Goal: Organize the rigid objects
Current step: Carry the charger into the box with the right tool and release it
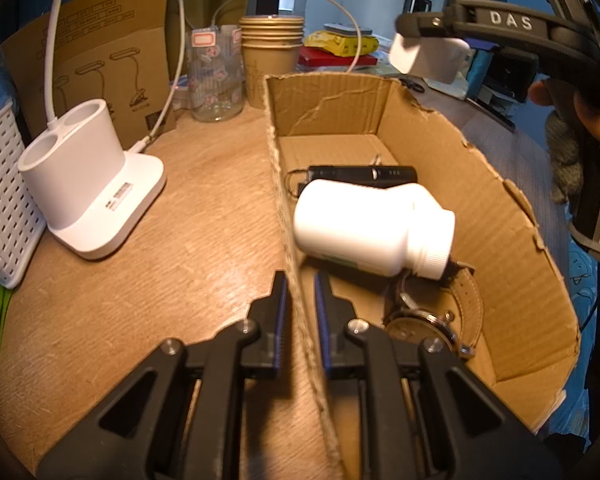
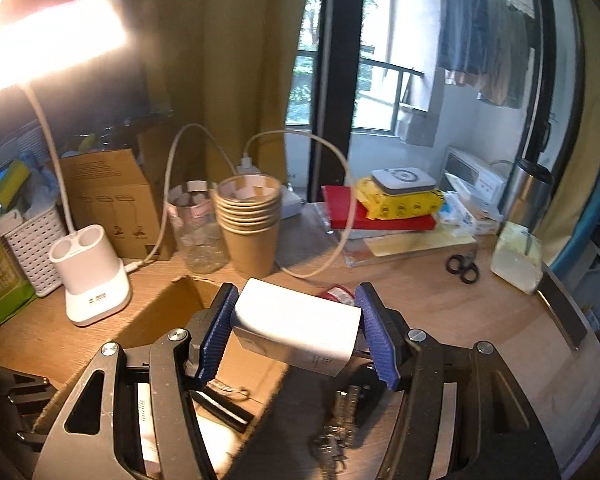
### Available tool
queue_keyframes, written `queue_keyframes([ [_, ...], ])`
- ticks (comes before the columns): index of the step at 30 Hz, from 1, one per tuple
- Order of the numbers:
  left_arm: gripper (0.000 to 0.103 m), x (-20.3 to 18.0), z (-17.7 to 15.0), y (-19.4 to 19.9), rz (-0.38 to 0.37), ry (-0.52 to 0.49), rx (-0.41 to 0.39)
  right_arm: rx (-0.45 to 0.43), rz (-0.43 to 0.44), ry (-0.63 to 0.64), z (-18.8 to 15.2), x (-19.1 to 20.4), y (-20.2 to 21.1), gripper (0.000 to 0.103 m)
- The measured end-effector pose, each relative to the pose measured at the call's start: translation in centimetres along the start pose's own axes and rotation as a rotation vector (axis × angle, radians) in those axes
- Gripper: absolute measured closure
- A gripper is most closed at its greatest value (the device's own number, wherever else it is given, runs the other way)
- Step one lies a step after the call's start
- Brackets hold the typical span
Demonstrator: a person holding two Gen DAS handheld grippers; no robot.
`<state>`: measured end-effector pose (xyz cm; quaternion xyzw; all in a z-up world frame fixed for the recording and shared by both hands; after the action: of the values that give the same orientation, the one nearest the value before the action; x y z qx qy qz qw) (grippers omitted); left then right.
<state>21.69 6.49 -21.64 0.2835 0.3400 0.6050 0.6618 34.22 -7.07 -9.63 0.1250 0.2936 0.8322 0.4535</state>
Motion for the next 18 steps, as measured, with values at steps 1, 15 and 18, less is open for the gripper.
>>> queue_keyframes([
  [1,0.089,0.0,0.0,0.0,0.0,0.0,0.0,0.001,0.012,0.001,0.1,0.3,-0.1,0.039],
  [15,0.089,0.0,0.0,0.0,0.0,0.0,0.0,0.05,0.105,0.058,-0.2,4.5,-2.8,0.039],
  [18,0.089,0.0,0.0,0.0,0.0,0.0,0.0,0.079,0.116,0.074,-0.7,4.9,-3.7,0.039],
])
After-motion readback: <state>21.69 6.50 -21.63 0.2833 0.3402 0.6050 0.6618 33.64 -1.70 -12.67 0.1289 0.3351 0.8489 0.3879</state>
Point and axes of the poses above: each gripper's, at about its wrist camera, not at the fingertips, and y roughly against the way its jaws point, x to its left, z to its top, the point moved 8 cm from there along -y, roughly the way its jaws point, and after that the axes turned 2 degrees about x, right-handed, at the moved point
